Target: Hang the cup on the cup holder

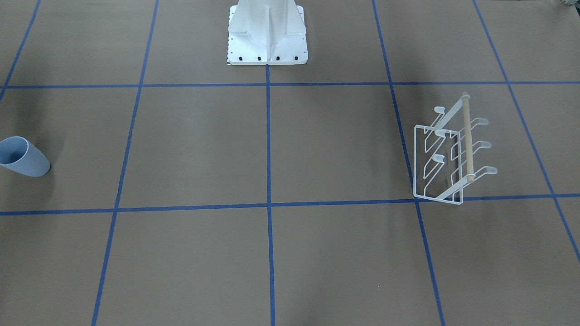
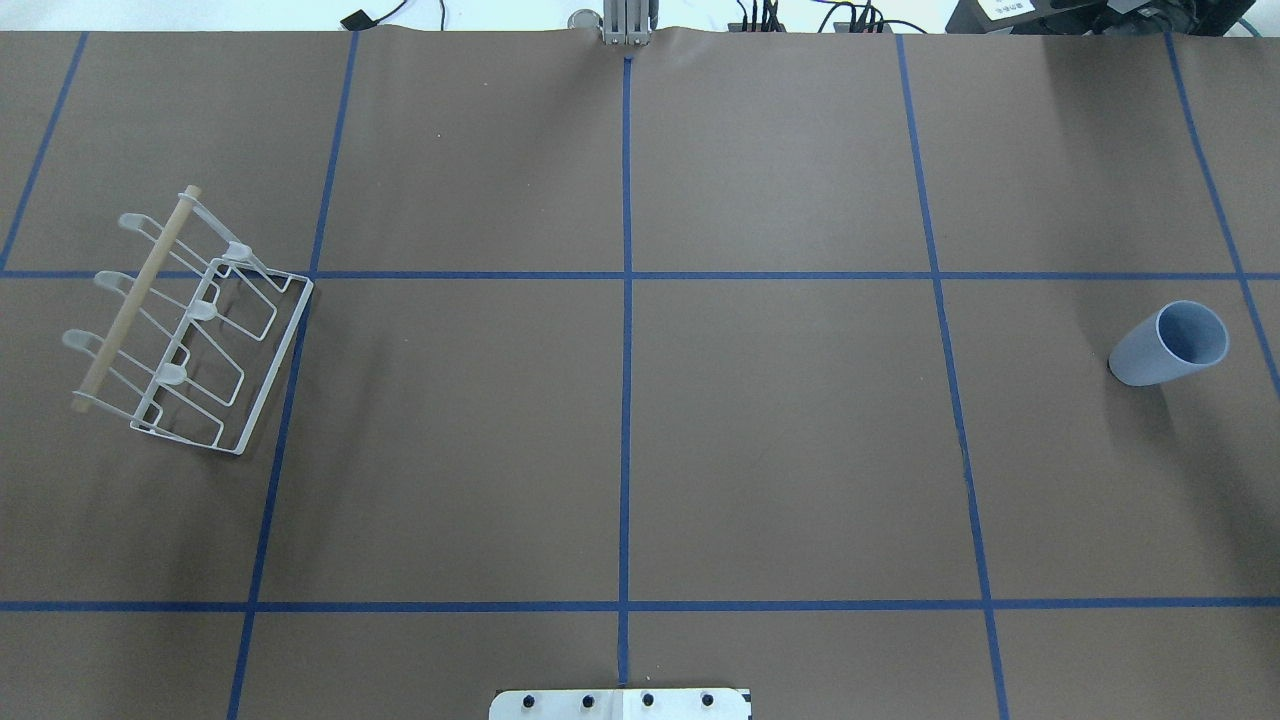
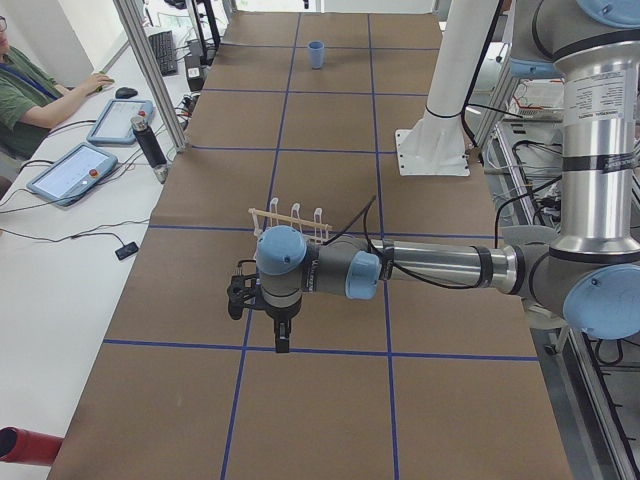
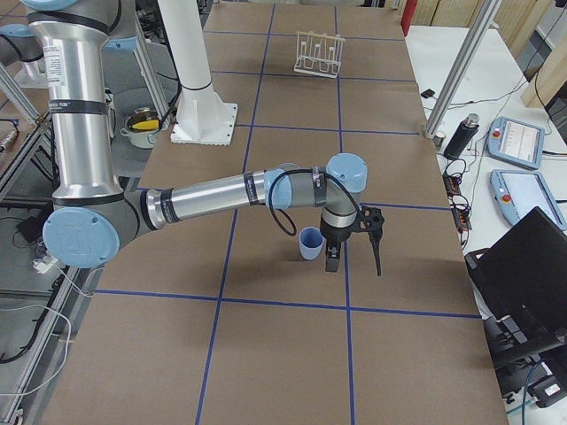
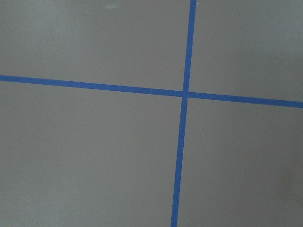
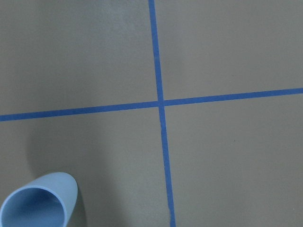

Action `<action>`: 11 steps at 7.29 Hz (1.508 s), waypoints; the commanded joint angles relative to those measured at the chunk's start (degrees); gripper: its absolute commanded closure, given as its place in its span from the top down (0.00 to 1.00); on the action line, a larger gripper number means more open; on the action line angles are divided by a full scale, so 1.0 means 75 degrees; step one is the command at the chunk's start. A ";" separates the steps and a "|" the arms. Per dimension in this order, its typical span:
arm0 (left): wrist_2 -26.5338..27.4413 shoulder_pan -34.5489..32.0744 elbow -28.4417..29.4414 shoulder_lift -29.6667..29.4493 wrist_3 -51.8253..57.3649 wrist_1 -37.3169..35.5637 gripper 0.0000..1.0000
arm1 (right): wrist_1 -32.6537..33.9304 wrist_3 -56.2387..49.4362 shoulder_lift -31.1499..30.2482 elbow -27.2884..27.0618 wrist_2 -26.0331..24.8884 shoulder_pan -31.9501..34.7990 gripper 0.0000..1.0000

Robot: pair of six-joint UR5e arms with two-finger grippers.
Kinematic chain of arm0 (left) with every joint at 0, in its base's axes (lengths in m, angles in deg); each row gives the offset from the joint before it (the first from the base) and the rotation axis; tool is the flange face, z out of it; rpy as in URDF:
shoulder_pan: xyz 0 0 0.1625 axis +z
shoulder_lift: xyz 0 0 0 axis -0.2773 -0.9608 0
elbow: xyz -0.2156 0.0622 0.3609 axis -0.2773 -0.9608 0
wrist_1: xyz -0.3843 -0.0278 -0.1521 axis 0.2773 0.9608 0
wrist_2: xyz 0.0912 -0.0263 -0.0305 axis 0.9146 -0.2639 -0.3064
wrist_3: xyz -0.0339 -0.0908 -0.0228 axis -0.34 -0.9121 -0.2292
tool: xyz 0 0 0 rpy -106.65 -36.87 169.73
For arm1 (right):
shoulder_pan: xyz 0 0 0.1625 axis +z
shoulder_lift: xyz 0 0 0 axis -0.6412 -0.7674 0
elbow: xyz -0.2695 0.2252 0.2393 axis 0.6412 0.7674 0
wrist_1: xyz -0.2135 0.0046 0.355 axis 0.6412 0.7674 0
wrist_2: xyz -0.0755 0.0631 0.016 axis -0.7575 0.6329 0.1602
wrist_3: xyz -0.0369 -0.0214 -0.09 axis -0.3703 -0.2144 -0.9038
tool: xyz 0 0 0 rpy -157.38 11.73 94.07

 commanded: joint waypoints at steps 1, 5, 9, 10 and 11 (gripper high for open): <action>-0.0007 0.0049 -0.0082 0.0012 0.0055 0.0059 0.98 | -0.0504 0.0270 0.0153 0.0280 0.0087 -0.0654 1.00; -0.0031 0.0049 -0.0083 -0.0069 0.0056 0.0071 0.98 | -0.0515 0.0213 0.0975 0.0821 0.0169 -0.1358 1.00; -0.0054 0.0049 -0.0095 -0.0069 0.0044 0.0071 0.98 | -0.0492 -0.0232 0.0672 0.0985 0.0204 -0.1560 1.00; -0.0054 0.0049 -0.0095 -0.0069 0.0044 0.0071 0.98 | -0.0492 -0.0454 0.0578 0.0997 0.0204 -0.1606 1.00; -0.0054 0.0049 -0.0095 -0.0057 0.0044 0.0071 0.98 | -0.0492 -0.0526 0.0438 0.0974 0.0216 -0.1653 1.00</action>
